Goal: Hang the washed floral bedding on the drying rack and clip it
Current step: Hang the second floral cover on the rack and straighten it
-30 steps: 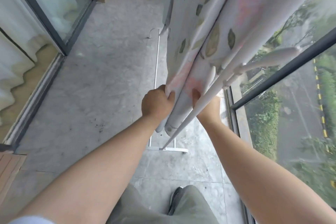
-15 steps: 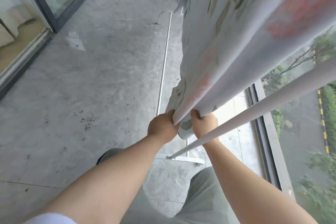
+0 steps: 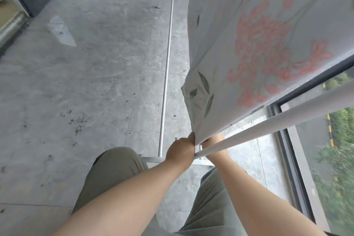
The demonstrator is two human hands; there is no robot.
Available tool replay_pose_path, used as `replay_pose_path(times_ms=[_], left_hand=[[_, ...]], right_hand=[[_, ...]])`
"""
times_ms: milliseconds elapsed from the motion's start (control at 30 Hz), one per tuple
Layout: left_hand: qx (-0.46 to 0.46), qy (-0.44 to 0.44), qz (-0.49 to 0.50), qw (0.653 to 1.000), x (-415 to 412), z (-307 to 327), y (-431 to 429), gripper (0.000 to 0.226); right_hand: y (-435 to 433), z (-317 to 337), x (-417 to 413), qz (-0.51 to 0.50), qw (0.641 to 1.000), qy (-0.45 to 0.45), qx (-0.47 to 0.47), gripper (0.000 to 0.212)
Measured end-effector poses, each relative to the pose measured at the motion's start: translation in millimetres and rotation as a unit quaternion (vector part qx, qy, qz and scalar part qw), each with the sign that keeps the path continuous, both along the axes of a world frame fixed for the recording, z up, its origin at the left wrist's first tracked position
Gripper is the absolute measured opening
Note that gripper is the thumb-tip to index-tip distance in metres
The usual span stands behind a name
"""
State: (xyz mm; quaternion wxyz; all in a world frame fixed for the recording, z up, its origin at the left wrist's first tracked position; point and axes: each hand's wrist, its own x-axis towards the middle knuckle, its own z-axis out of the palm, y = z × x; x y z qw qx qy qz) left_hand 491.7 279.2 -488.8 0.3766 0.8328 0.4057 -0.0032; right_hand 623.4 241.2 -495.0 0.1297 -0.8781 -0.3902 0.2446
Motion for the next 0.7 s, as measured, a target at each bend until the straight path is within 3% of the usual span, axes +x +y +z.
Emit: replay_pose_path(times_ms=[67,167,233,367,500,567,700], left_hand=[[-0.003,0.001,0.001,1.000,3,-2,-2,0.054],[-0.013,0.007,-0.017,1.000,4,-8,0,0.052],[-0.023,0.022,-0.030,0.999,1,-5,4,0.051],[-0.072,0.146,-0.043,0.986,-22,36,8,0.083],[-0.072,0.191,0.006,0.979,-46,151,16,0.063],[-0.059,0.159,0.041,0.985,-46,232,37,0.052],[0.012,0.019,0.143,0.990,-33,449,85,0.044]], right_hand=[[-5,-4,-4,0.048,0.997,-0.005,-0.059,0.021],[-9,-14,-5,0.067,0.998,-0.004,-0.004,0.043],[-11,-4,-4,0.066,0.997,0.025,-0.008,0.047],[-26,50,-1,0.114,0.984,0.052,-0.123,0.008],[-46,167,12,0.094,0.978,0.060,-0.177,0.020],[-39,250,20,0.051,0.983,0.063,-0.163,0.010],[-19,484,32,-0.064,0.995,0.065,-0.028,0.036]])
